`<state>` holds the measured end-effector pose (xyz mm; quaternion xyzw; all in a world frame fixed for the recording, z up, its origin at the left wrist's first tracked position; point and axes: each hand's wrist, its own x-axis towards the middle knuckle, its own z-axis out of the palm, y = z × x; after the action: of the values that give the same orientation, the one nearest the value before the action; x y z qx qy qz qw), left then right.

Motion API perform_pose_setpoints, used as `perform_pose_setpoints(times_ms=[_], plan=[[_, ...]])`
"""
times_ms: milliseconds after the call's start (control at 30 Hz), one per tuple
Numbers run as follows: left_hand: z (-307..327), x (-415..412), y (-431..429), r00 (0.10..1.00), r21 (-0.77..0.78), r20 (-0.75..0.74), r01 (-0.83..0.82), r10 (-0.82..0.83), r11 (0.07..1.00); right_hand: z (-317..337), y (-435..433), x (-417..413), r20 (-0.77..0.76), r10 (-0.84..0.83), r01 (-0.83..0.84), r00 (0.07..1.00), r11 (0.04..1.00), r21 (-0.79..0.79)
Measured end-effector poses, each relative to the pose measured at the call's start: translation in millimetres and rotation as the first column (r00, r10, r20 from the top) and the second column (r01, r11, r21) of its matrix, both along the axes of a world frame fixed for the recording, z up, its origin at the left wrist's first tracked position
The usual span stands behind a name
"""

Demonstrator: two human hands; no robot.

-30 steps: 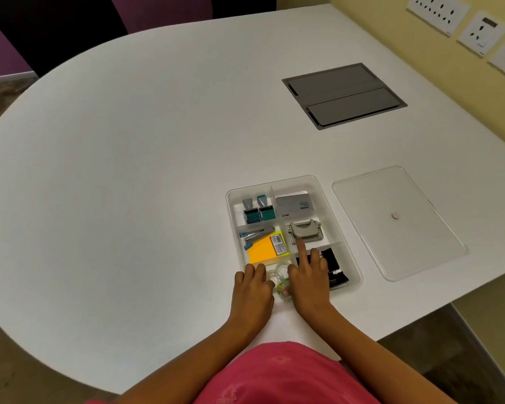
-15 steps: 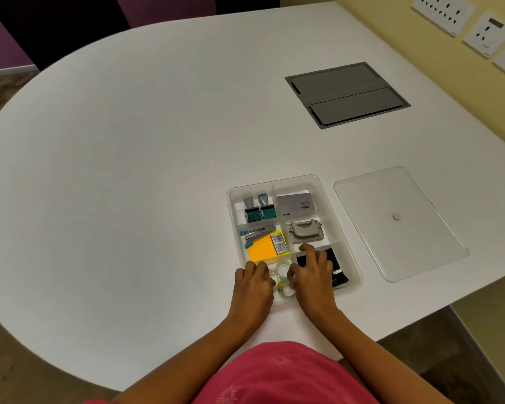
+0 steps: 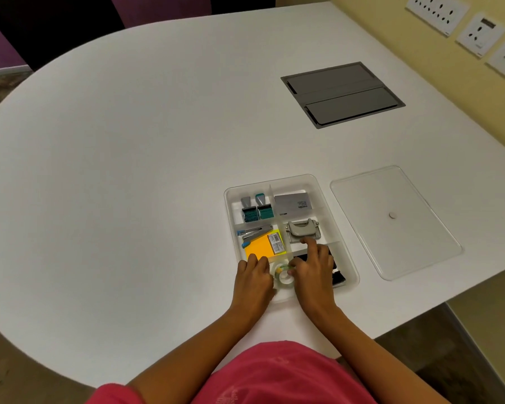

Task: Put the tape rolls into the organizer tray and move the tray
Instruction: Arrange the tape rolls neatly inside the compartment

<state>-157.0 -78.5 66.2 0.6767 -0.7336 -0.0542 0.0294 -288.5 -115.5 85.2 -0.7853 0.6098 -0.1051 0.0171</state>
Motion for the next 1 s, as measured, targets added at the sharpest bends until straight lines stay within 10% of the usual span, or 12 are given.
perform_pose_setpoints(times_ms=[1000], plan=[[-2.0, 17.9, 17.6, 0.975, -0.049, -0.138, -0.183, 0.175, 0.982, -12.5, 4.1, 13.4, -0.102, 0.280, -0.253, 0.955, 0.944, 0.213]])
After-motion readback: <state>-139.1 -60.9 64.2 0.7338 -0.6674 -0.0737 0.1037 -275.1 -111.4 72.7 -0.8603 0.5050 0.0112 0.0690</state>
